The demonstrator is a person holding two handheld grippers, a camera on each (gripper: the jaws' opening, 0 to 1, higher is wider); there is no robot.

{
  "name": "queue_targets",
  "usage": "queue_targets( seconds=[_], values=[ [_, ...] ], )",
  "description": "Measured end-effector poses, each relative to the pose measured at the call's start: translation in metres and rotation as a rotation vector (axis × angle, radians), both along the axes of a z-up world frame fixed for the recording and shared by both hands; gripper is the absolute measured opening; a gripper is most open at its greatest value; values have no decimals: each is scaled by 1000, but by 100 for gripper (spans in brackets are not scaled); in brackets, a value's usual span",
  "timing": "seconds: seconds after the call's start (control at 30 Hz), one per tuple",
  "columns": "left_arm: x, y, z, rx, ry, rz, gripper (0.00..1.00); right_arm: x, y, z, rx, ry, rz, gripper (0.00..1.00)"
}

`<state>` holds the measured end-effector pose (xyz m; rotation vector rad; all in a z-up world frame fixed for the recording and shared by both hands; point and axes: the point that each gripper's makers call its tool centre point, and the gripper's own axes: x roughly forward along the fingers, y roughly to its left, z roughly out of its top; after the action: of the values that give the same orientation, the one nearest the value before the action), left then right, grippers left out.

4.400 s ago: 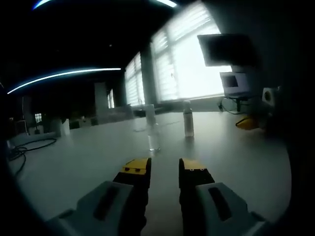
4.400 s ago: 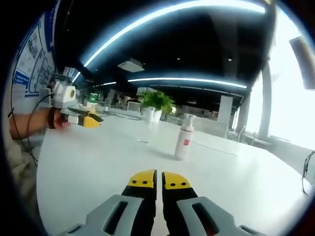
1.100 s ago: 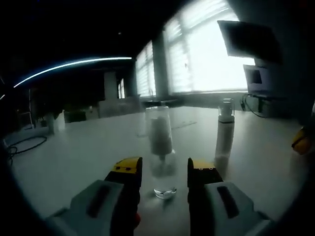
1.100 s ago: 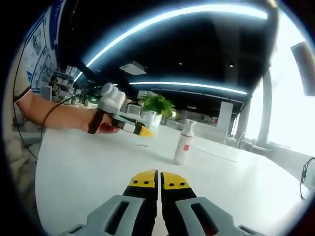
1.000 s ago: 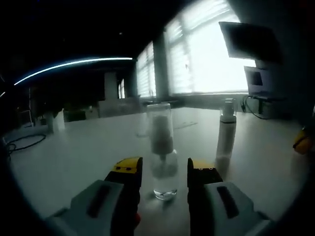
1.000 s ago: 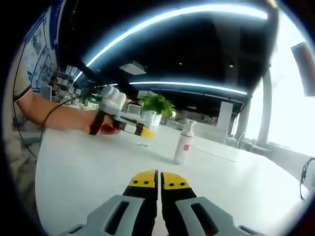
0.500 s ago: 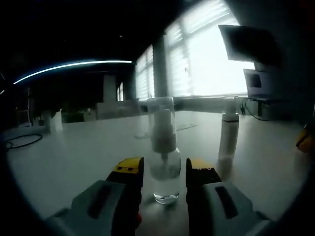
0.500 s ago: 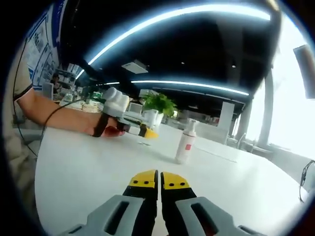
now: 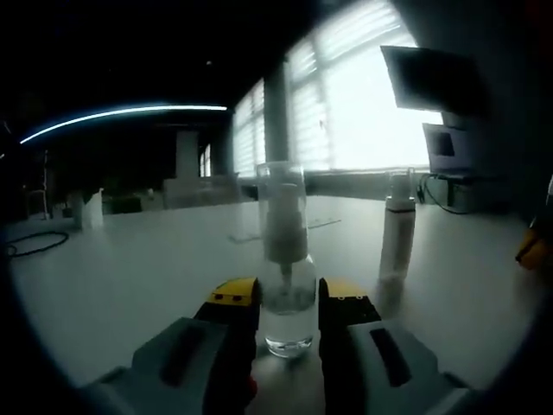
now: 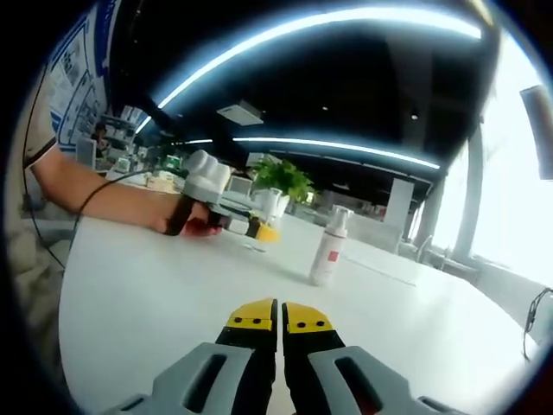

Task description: Clamp pump bottle remove cover press pump head put on cover

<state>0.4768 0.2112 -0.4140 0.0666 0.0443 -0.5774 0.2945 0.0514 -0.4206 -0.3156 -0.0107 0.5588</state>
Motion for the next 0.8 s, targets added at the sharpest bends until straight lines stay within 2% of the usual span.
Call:
queue_targets(
  seconds=[0.8],
  values=[
    [3, 3, -2, -21, 15, -3, 15, 0, 0, 0, -1, -2, -2, 0]
  ],
)
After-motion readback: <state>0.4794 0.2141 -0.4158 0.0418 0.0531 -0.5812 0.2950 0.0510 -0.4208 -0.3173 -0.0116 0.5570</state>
